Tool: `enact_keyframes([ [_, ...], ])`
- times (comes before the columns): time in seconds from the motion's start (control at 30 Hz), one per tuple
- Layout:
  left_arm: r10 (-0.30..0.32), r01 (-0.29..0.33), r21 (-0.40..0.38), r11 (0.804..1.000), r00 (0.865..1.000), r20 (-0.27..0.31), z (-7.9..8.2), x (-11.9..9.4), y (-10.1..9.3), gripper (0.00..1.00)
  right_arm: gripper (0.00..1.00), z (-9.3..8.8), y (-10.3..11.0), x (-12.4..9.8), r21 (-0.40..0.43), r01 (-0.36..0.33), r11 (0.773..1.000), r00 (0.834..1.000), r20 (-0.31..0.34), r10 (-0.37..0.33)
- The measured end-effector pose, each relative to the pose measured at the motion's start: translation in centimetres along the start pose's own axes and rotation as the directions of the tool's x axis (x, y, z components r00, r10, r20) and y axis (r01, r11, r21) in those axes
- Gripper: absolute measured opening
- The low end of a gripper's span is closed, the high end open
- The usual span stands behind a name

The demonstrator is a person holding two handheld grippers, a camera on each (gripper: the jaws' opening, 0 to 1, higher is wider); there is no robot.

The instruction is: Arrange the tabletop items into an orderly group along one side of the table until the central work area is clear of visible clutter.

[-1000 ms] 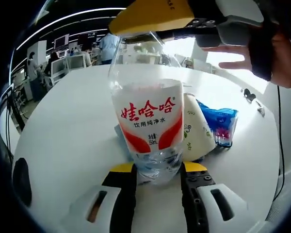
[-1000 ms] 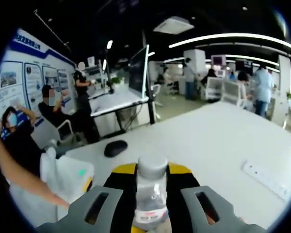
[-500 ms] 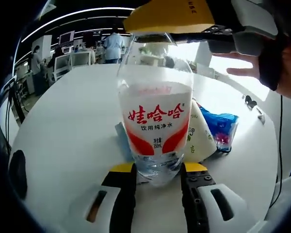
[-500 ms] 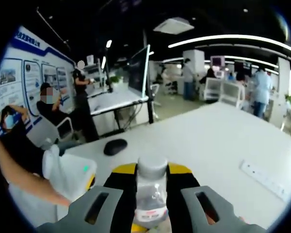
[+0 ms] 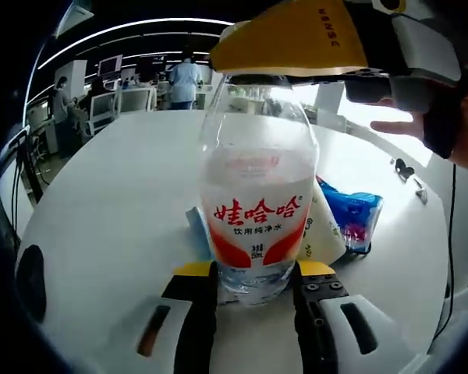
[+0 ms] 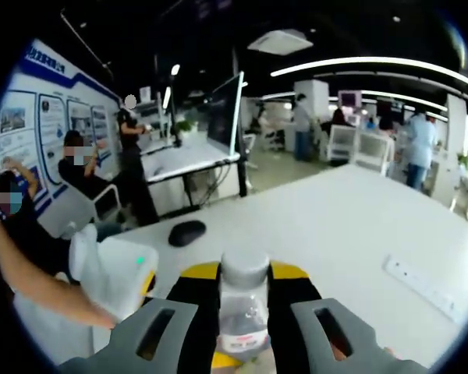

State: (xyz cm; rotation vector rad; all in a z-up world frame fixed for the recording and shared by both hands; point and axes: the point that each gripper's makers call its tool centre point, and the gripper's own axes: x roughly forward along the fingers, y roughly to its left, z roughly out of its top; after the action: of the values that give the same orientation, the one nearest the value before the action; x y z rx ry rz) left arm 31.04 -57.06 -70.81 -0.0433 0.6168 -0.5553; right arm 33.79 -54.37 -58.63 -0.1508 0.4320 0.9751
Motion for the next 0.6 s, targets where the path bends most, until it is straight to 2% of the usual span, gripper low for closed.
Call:
enact_keyframes([
  [0.1,0.004,-0.003,-0.019,1.0,1.0,0.029,0.73,-0.31,0.07,0.36,0.18,-0.07,0.09,-0.07,-0.002,0.002,1.0,1.0,0.001,-0.002],
  [0.6,0.019,-0.018,-0.003,1.0,0.999,0.033,0.97,-0.47,0.3,0.36,0.18,0.32,0.14,-0.25,-0.004,0.011,1.0,1.0,0.007,-0.011],
])
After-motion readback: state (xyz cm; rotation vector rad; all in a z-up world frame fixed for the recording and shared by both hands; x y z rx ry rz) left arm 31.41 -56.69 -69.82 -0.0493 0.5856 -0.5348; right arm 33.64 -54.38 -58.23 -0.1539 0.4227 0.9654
